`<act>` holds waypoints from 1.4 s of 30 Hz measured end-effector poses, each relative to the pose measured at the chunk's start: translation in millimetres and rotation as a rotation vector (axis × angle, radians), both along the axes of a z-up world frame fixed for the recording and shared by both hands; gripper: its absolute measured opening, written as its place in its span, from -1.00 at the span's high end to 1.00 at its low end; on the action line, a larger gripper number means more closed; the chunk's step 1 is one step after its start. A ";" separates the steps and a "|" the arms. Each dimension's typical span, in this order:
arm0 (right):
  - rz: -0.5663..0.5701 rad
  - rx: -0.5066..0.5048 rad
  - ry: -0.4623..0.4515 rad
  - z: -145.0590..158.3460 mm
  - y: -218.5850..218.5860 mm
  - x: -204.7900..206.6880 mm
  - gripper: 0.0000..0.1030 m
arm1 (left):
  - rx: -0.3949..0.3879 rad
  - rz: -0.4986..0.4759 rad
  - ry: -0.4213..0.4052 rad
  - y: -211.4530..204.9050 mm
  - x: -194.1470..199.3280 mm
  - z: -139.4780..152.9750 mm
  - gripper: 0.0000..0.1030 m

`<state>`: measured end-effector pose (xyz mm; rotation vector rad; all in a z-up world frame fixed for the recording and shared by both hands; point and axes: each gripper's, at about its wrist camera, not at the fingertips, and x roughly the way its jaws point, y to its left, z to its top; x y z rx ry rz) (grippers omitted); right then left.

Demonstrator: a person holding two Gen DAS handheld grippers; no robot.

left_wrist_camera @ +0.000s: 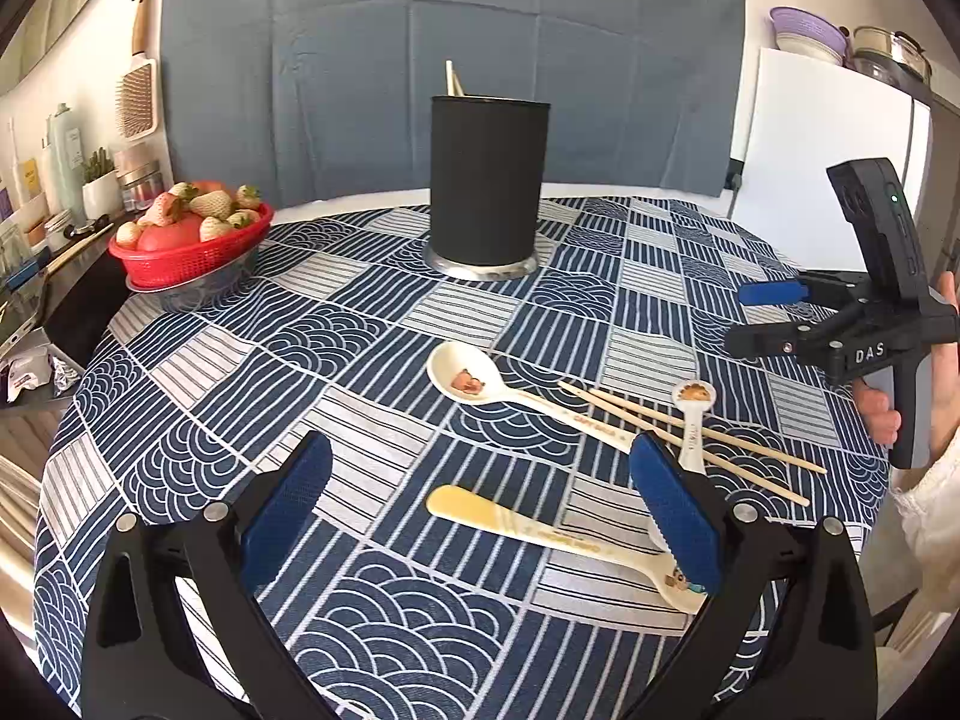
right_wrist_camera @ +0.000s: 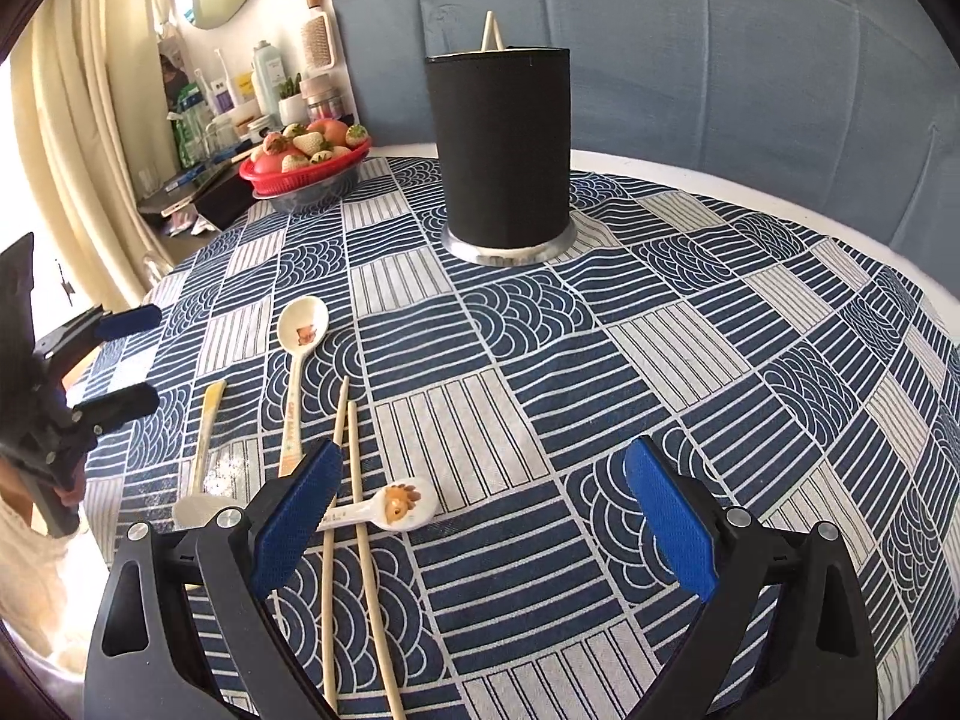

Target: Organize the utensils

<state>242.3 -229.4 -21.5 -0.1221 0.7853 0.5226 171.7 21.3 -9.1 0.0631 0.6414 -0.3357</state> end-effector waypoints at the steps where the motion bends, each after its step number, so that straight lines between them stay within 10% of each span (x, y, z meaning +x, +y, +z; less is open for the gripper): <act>1: -0.005 0.003 0.002 -0.4 -1.8 -0.4 -0.77 | 0.008 -0.017 0.005 -4.5 -1.1 -0.2 -0.89; 21: -0.024 0.029 0.018 -4.2 -22.1 0.4 -0.77 | 0.172 -0.390 0.186 -95.0 10.2 -16.2 -0.78; 27: -0.045 0.044 0.026 -5.0 -30.4 3.9 -0.77 | 0.314 -0.469 0.224 -116.9 17.2 -33.0 -0.32; 32: -0.054 0.051 0.035 -6.4 -32.2 4.8 -0.77 | 0.268 -0.496 0.279 -106.7 25.7 -30.1 0.61; 42: -0.038 0.067 0.055 -6.4 -21.6 8.6 -0.77 | 0.238 -0.477 0.234 -90.7 22.4 -22.8 0.84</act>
